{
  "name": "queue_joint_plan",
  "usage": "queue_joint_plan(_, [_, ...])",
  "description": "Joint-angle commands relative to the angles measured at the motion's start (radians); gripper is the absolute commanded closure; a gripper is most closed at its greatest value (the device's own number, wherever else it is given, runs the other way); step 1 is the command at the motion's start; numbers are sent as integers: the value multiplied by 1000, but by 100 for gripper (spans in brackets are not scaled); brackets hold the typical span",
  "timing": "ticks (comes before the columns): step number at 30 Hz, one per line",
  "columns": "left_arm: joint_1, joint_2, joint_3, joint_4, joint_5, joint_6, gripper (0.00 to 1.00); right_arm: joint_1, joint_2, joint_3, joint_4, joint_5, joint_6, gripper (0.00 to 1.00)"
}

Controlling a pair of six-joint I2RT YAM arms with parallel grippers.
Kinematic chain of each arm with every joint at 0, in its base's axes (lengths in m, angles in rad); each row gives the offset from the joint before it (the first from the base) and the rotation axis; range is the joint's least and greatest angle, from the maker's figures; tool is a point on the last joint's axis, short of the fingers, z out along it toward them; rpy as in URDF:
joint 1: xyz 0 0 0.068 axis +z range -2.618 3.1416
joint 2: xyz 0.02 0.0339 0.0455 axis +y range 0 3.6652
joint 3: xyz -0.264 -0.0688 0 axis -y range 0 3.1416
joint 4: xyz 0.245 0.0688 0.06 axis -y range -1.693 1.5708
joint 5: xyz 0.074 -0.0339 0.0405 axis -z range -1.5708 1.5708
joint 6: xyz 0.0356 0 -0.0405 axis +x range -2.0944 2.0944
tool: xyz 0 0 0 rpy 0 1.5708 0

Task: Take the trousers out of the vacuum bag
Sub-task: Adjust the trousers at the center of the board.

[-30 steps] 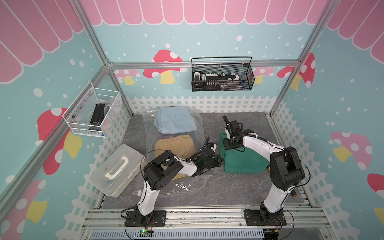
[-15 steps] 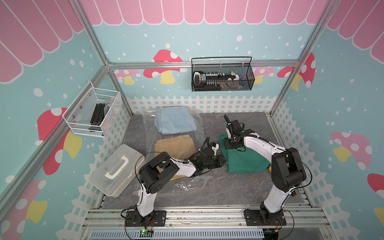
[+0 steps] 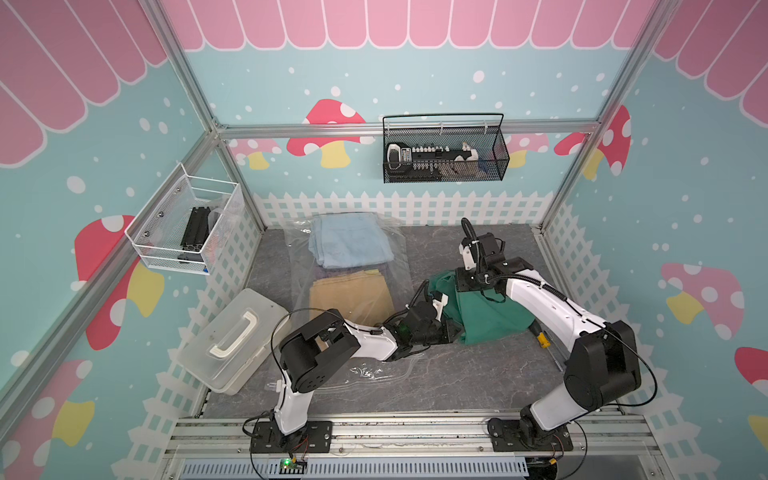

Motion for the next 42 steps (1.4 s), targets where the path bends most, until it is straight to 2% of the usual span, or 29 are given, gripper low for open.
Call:
queue_joint_plan(1, [-35,52,44,59,-6,-29,100,-2,-6,14,-5,-20,-1,92])
queue_joint_plan(10, [-88,126,2,142,-23,-80,100,-2,63,-21,41,-53,9,92])
queue_joint_plan(13, [-89,139,-16,176,-24,-91,94,-2,80,-37,58,-66,13,92])
queue_joint_plan(16, [-90,142,-20,201,-10,-102,82,-2,98,-52,77,-78,21,92])
queue_joint_plan(21, [-97,69,-72,191,-5,-86,50,-1,128,-84,123,-100,40,91])
queue_joint_plan(28, [-98,-89,-201,109,-29,-53,29,2,168,-106,170,-125,61,86])
queue_joint_plan(31, [-95,-188,-228,-43,-69,-1,19,3,174,-110,189,-157,66,76])
queue_joint_plan(35, [-64,-328,-252,-220,-118,53,12,5,160,-104,185,-192,51,55])
queue_joint_plan(36, [-49,-361,-255,-259,-128,65,11,4,149,-104,181,-197,45,47])
queue_joint_plan(38, [-21,-417,-256,-320,-141,86,10,2,120,-110,175,-204,42,35])
queue_joint_plan(42, [30,-501,-218,-448,-162,135,10,-1,34,-138,143,-121,59,20])
